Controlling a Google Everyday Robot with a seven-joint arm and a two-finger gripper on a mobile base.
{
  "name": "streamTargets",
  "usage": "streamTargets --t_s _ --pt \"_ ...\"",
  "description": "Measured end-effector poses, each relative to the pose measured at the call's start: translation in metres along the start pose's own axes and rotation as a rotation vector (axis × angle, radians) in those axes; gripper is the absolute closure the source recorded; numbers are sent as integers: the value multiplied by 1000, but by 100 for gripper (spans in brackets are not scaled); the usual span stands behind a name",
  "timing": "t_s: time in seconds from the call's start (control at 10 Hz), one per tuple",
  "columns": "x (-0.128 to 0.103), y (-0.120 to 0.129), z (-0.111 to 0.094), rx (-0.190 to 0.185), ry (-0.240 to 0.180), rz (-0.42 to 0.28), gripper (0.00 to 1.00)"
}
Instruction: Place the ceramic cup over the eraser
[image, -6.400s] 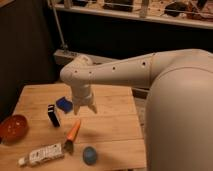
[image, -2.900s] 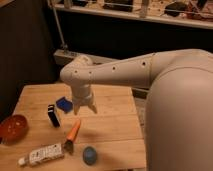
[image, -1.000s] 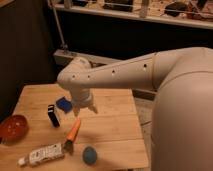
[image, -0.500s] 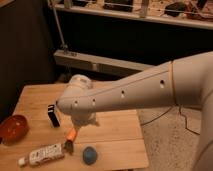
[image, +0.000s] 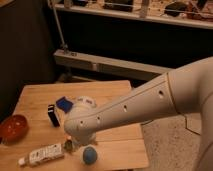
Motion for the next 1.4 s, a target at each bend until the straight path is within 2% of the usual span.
streamTargets --t_s 0.1,0.6,1.1,1.4 --pt "1 0 6 -1 3 -7 35" --pt "7 -14 33 59 31 -6 35" --pt "17 -7 56 76 69 -22 35" --pt "11 -11 71 103 62 -26 35"
